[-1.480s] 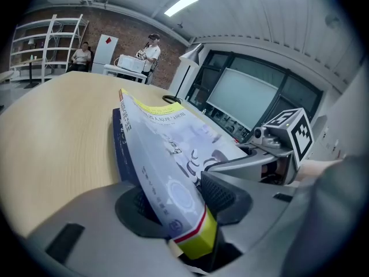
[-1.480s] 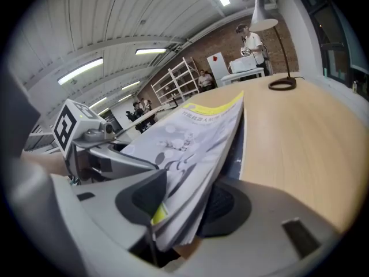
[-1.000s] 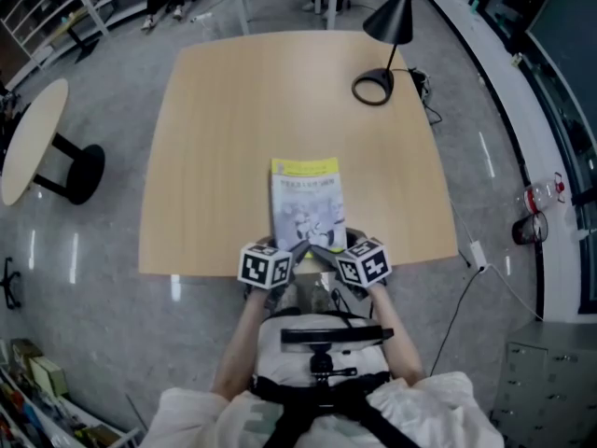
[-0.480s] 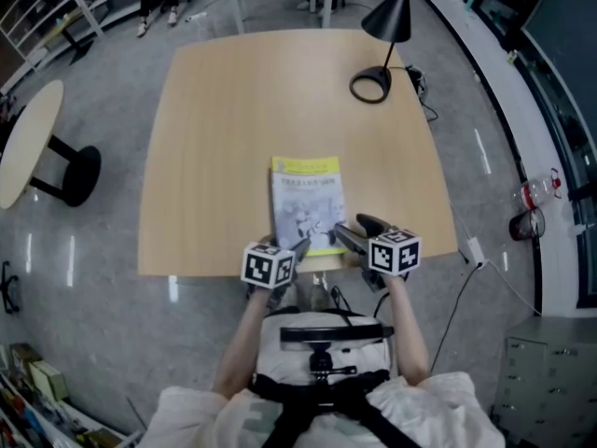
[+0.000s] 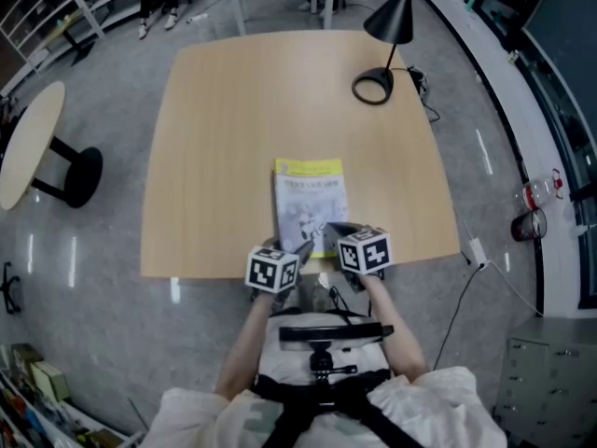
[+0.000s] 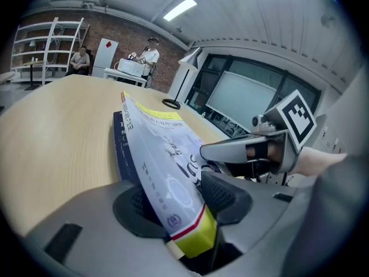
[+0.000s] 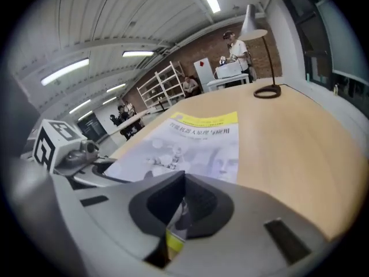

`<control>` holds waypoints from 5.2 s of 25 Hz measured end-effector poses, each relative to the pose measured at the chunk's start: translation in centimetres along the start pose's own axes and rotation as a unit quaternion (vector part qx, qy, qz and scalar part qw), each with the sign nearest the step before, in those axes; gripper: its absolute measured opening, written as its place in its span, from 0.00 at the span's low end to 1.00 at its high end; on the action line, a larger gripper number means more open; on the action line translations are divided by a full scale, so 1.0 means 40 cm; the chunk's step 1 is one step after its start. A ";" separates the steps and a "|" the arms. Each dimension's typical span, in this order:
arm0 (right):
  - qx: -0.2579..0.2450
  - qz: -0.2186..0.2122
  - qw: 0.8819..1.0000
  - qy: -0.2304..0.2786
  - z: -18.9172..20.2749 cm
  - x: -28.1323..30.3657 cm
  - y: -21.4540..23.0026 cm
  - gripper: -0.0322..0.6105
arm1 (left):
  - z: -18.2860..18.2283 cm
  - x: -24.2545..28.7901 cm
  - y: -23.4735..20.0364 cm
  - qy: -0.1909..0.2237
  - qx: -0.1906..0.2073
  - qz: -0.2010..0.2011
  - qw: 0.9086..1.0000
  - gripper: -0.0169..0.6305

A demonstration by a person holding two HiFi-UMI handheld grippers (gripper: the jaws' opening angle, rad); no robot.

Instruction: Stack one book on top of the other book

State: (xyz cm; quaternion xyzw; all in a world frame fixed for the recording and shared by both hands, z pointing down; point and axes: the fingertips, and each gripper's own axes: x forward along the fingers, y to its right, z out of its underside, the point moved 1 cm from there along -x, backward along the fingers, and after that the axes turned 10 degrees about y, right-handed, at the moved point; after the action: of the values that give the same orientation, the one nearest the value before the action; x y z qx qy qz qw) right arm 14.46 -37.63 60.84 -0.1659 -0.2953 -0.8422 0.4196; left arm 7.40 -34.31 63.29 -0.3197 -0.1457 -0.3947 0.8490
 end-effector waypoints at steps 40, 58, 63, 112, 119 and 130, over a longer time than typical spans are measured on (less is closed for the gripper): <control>0.005 0.010 1.000 -0.007 0.003 0.011 0.011 0.05 | -0.188 -0.106 -0.130 0.115 -0.023 -0.093 0.989 0.48; 0.032 -0.102 0.957 0.268 -0.345 -0.153 -0.101 0.05 | -0.401 -0.188 -0.054 0.289 0.070 -0.115 0.948 0.05; 0.035 -0.133 0.950 0.280 -0.342 -0.154 -0.143 0.05 | -0.420 -0.181 -0.022 0.309 0.066 -0.095 0.944 0.05; -0.017 -0.072 0.952 0.297 0.294 -0.742 -0.714 0.05 | 0.210 -0.986 0.358 0.376 0.140 -0.135 0.906 0.05; -0.023 -0.062 0.949 0.308 0.431 -0.914 -0.859 0.05 | 0.382 -1.131 0.472 0.359 0.136 -0.131 0.914 0.05; 0.006 -0.051 0.950 0.309 0.658 -1.209 -0.881 0.05 | 0.576 -1.201 0.771 0.360 0.127 -0.108 0.918 0.05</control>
State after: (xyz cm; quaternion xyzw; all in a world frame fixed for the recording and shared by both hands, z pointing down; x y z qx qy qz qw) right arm 15.58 25.24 42.99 0.1200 -0.1646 -0.8704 0.4482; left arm 0.03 23.51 43.44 -0.0278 0.0871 -0.5508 0.8296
